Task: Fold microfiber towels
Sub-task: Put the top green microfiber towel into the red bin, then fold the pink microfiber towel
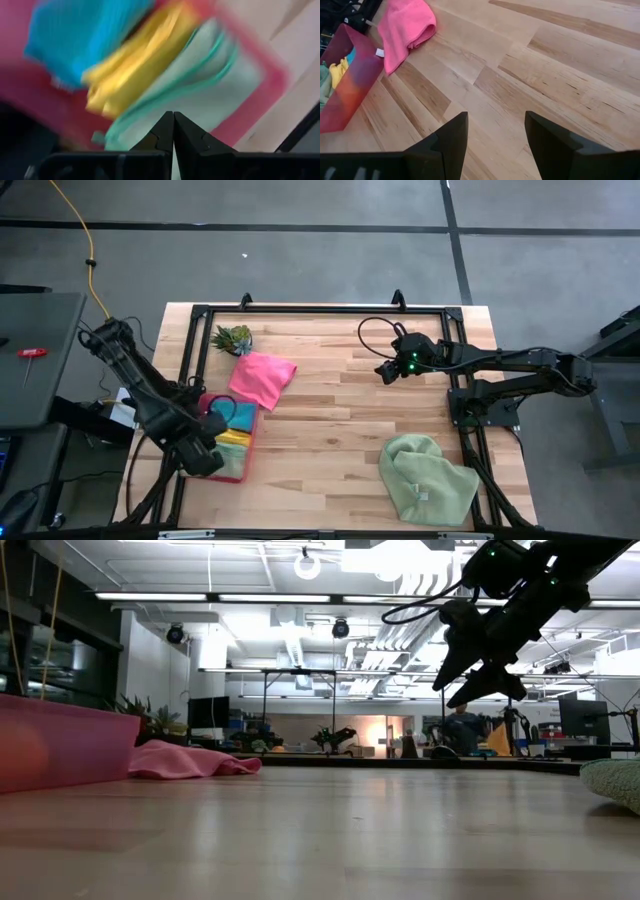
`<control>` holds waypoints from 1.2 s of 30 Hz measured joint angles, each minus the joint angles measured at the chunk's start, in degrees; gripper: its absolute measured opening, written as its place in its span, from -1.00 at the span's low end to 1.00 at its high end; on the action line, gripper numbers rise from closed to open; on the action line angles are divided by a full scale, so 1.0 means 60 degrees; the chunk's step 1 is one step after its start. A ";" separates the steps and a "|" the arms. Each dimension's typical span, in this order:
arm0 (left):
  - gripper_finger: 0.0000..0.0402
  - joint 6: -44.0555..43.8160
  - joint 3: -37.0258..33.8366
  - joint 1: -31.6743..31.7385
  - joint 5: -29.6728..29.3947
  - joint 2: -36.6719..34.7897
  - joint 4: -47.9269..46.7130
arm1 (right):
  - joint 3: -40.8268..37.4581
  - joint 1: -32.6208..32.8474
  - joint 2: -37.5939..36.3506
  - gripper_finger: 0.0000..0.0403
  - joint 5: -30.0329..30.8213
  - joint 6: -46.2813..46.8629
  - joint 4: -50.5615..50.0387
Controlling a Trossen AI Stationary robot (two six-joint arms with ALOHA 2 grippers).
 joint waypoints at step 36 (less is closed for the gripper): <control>-1.00 0.0562 0.0435 -0.0682 0.2201 0.1996 -0.0096 | 0.0000 -0.0004 -0.0004 -0.07 0.0069 -0.0175 -0.0068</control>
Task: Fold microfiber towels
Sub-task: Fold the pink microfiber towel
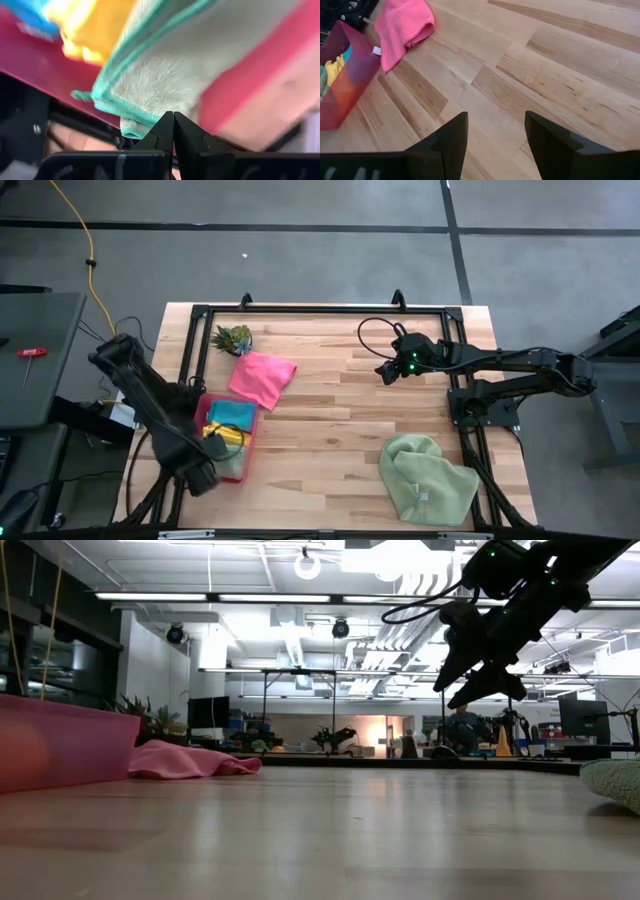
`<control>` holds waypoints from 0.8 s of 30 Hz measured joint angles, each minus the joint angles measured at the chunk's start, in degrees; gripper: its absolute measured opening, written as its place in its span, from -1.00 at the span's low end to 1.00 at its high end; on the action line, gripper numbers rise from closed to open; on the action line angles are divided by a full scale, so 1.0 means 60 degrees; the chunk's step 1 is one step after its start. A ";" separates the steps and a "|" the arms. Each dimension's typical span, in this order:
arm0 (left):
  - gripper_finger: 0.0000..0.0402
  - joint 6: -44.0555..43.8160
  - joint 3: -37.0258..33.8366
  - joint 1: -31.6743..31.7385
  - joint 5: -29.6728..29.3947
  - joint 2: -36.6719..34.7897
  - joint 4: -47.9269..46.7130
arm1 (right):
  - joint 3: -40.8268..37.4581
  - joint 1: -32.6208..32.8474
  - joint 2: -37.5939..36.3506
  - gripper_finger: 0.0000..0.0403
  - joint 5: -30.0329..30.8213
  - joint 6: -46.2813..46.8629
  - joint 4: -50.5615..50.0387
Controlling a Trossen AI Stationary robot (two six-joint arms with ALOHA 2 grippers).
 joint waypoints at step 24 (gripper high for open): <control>-1.00 0.8688 0.0493 0.5547 -0.5325 -0.2181 0.3833 | 0.0000 0.0003 0.0002 -0.07 0.0000 -0.0236 0.0029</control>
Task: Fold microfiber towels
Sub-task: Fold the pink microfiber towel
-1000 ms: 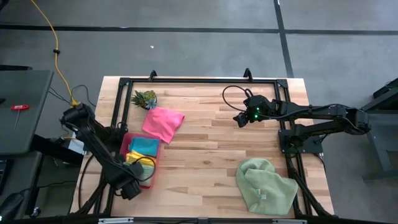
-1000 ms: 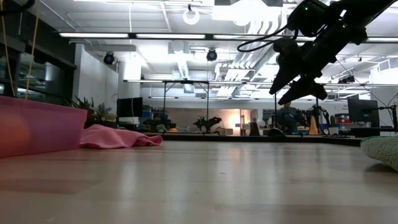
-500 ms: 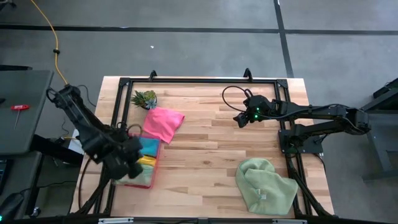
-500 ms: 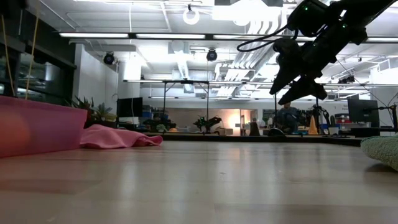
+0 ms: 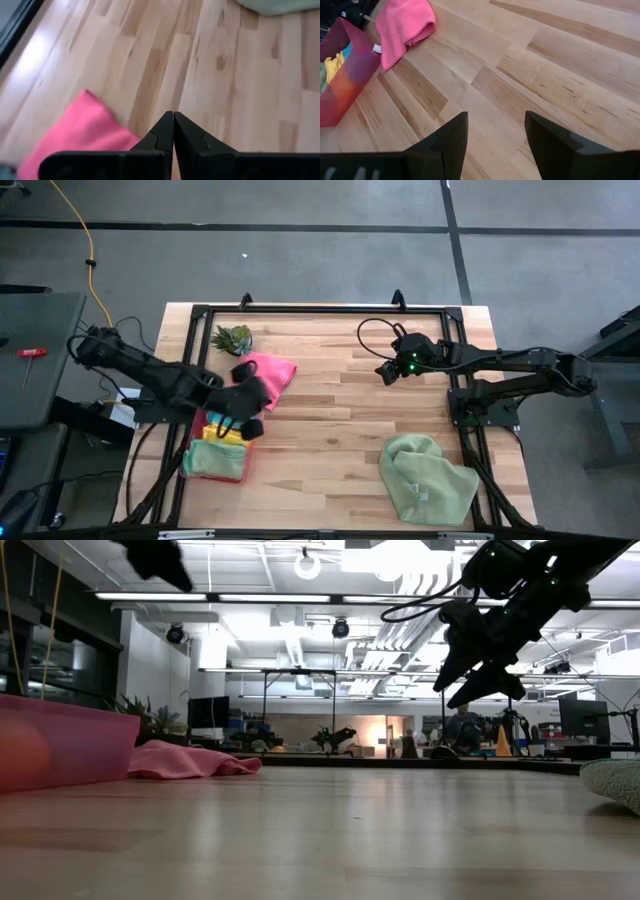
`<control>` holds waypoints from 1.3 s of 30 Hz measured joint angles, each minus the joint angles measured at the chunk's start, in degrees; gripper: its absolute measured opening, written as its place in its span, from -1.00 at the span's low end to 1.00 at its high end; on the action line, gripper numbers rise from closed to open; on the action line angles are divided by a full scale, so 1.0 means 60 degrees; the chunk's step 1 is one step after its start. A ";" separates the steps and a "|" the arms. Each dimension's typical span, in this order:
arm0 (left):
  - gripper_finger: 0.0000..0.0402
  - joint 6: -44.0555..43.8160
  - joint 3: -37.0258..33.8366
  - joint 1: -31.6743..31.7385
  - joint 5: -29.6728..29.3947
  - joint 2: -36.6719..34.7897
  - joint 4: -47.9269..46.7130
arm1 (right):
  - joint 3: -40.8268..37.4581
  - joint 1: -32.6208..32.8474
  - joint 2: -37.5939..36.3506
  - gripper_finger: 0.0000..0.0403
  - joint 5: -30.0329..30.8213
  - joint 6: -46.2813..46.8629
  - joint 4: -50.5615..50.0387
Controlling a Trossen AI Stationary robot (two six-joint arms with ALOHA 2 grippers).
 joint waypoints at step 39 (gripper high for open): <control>0.00 -0.1916 0.0466 0.4949 0.3544 0.5161 -0.0373 | 0.0000 0.0000 0.0000 -0.07 0.0463 0.0273 0.0009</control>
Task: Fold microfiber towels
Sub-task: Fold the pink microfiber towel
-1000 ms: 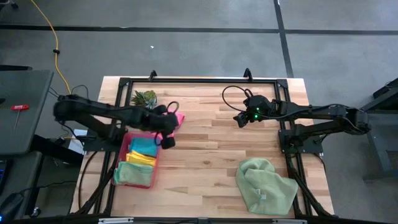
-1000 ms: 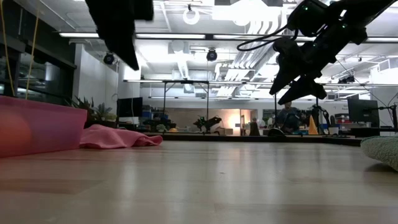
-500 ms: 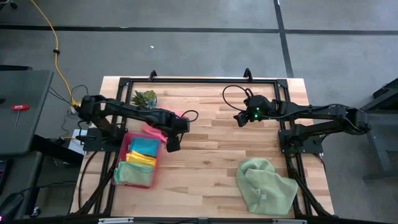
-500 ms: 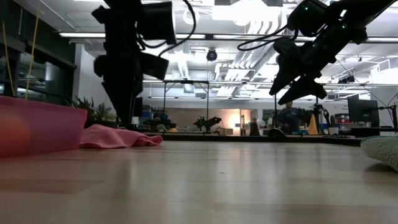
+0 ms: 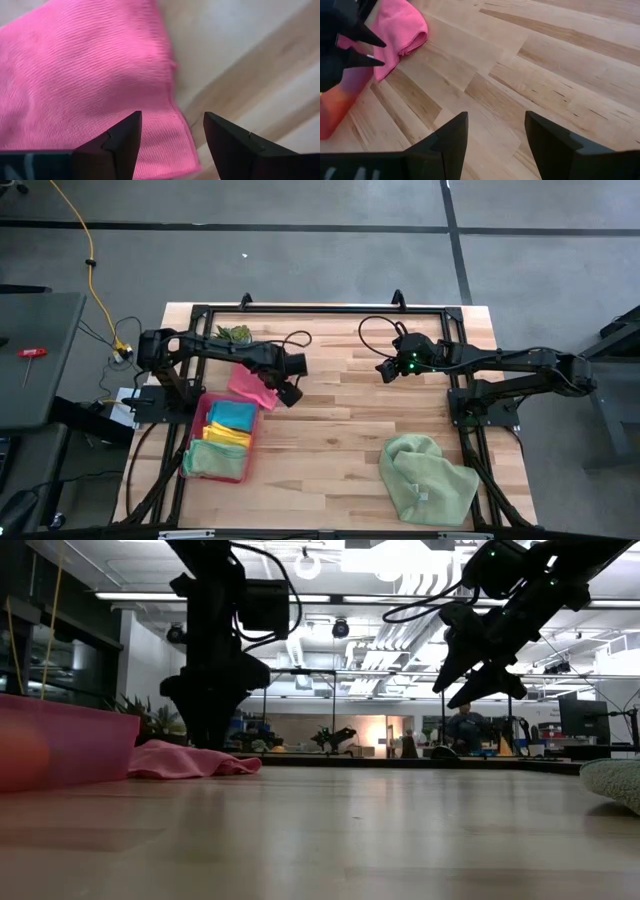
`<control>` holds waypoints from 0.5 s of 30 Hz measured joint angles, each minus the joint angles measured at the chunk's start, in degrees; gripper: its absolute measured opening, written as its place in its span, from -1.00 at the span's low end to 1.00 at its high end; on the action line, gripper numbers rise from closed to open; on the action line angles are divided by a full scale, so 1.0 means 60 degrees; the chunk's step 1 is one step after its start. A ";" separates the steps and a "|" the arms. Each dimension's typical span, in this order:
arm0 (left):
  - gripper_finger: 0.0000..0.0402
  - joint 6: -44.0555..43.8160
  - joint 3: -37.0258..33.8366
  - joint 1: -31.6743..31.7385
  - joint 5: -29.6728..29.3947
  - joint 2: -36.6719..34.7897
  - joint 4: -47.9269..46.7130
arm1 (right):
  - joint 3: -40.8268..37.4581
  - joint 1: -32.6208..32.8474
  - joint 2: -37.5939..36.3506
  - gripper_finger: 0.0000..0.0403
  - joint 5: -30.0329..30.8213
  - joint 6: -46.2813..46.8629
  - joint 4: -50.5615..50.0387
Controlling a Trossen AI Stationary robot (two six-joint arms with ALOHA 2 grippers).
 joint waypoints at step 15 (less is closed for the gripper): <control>-0.16 -0.2253 0.0004 -0.0182 -0.0314 -0.0004 -0.0006 | -0.0002 0.0000 -0.0003 -0.07 0.0000 -0.0034 -0.0001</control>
